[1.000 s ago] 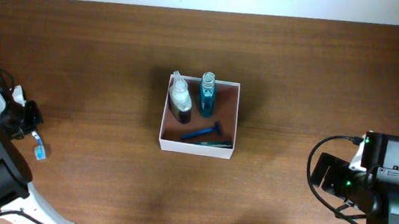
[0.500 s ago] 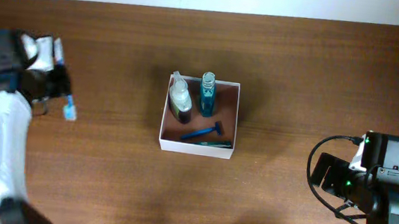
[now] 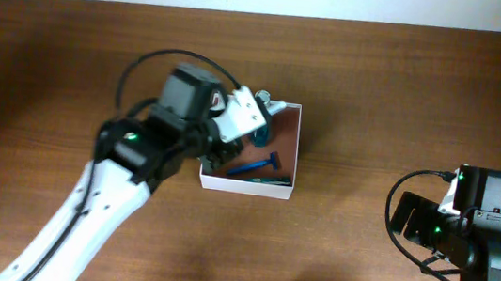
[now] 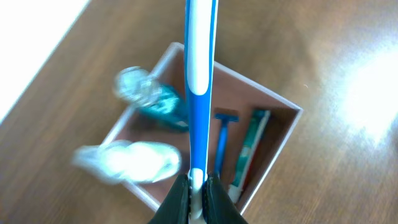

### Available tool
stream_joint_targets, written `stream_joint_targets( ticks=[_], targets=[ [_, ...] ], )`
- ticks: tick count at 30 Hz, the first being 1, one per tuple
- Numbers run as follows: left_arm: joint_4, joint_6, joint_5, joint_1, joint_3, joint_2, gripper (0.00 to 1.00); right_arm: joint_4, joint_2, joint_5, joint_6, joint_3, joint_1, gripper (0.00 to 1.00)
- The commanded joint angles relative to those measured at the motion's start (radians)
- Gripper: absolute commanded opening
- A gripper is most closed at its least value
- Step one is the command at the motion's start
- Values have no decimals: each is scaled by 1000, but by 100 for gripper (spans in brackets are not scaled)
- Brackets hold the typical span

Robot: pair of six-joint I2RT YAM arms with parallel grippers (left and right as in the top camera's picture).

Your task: Pack container

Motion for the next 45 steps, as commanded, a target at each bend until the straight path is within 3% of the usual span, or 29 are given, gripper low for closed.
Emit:
stream_joint_targets(
  ticks=[1, 12, 14, 17, 20, 25, 29, 34, 35, 37, 39, 45],
  targets=[
    [9, 63, 0, -60, 2, 110, 1, 1, -1, -3, 2, -3, -8, 99],
    [97, 62, -91, -87, 2, 372, 2, -2, -1, -3, 2, -3, -8, 99],
    [92, 62, -91, -87, 2, 373, 19, -2, -1, -3, 2, -3, -8, 99],
    [87, 62, -101, -87, 2, 373, 28, -2, -1, -3, 2, -3, -8, 99],
    [61, 50, -159, -87, 7, 357, 29, -2, -1, -3, 2, -3, -8, 99],
    [-16, -129, -309, -78, 44, 211, 29, 5, -1, -3, 2, -3, -8, 99],
    [-29, -270, -316, -11, 44, 47, 31, 51, 3, -29, 2, -1, -6, 98],
    [-29, -422, -315, 183, 44, -64, 49, 142, 125, -83, 2, 8, -5, 98],
    [-32, -441, -315, 229, 44, -64, 56, 169, 163, -83, 2, 12, -5, 99],
    [-36, -459, -315, 298, 43, -55, 99, 227, 251, -83, 2, 24, -5, 98],
    [-35, -489, -314, 391, 43, -21, 100, 298, 362, -82, 2, 35, -6, 99],
    [-31, -544, -316, 448, 43, 20, 100, 402, 413, -100, -65, 40, -6, 99]
  ],
)
